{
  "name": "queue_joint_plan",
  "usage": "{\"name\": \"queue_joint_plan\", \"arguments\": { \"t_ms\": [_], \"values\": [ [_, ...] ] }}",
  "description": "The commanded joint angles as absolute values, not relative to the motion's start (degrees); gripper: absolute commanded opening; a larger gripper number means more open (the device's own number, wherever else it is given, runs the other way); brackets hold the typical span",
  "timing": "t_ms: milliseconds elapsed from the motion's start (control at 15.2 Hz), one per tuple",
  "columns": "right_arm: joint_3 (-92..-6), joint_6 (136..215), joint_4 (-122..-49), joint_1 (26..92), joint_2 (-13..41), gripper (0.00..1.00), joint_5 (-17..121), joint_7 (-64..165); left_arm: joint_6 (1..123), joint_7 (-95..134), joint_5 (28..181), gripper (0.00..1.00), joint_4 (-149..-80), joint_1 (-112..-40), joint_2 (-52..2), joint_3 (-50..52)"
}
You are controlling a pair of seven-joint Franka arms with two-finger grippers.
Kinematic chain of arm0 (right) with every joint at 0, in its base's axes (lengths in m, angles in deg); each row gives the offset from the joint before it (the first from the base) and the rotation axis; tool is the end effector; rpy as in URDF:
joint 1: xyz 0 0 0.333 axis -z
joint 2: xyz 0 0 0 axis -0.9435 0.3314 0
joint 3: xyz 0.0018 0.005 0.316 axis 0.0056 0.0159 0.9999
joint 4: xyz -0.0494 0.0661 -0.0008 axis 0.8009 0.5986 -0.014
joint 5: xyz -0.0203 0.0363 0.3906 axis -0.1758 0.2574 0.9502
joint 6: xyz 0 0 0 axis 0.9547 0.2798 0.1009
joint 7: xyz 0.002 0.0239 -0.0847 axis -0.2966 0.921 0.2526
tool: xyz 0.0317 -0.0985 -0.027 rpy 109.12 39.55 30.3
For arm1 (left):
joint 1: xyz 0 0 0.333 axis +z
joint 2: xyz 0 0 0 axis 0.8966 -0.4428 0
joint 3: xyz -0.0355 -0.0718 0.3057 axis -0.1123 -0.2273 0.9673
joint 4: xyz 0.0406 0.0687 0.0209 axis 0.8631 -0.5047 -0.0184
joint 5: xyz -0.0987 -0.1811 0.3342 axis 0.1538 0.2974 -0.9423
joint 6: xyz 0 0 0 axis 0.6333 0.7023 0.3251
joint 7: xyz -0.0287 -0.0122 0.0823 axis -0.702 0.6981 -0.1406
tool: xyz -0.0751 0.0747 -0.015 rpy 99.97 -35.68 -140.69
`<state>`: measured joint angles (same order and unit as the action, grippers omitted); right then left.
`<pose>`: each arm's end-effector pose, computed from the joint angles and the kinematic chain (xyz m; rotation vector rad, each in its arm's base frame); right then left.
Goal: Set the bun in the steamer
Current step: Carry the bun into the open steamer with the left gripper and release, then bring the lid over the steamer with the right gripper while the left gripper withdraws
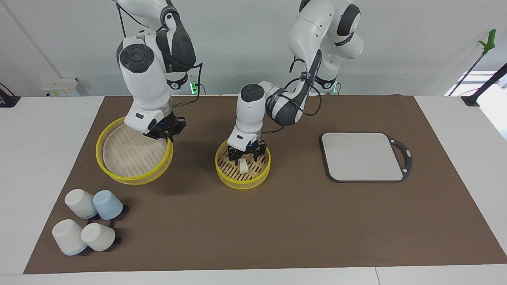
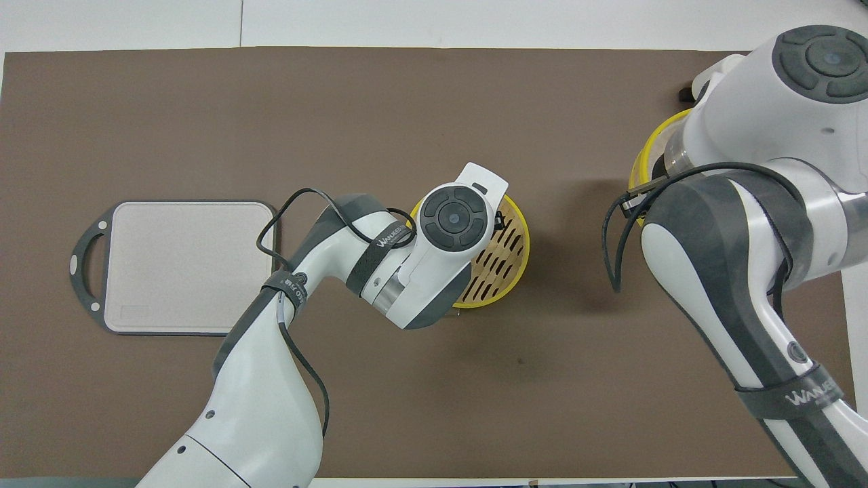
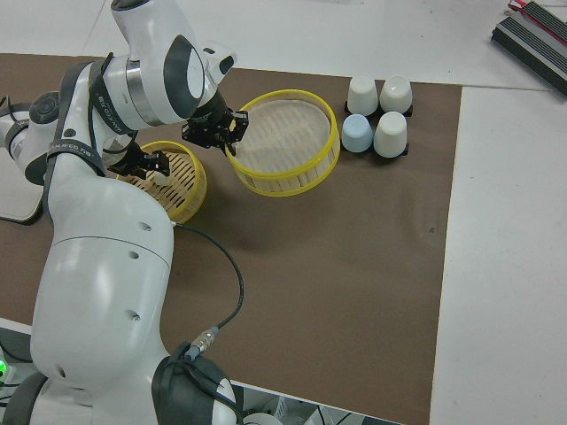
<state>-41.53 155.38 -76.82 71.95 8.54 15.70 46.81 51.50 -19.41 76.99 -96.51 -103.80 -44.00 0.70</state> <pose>0.5887 0.1198 0.5054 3.0330 0.4869 -0.1607 0.5115 -0.4766 0.3468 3.0355 0.2617 0.1305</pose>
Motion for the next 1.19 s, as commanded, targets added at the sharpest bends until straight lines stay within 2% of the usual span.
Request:
{"name": "queue_joint_plan", "arguments": {
  "t_ms": [0, 396, 660, 924, 1122],
  "values": [
    [-41.1, 156.7, -78.4, 72.1, 6.8, 0.0, 16.3, 47.3, 45.9, -20.1, 75.6, 1.0, -97.1, -101.4, -38.4, 1.0],
    [-41.0, 158.2, -78.7, 70.1, 6.7, 0.0, 16.3, 43.8, 35.8, -18.1, 76.0, 1.0, -97.3, -91.9, -27.9, 1.0],
    [-41.0, 164.8, -78.6, 60.8, 7.5, 0.0, 16.4, 31.4, 28.1, -0.5, 78.7, 1.0, -97.3, -81.1, -22.7, 1.1],
    [-41.0, 174.7, -78.5, 53.6, 11.6, 0.0, 19.5, 22.3, 21.3, 20.3, 79.4, 1.0, -97.7, -70.8, -18.6, 1.2],
    [-41.1, 179.8, -78.2, 49.7, 14.7, 0.0, 19.7, 19.3, 19.8, 28.4, 79.4, 1.0, -98.0, -65.9, -17.3, 1.3]
  ]
}}
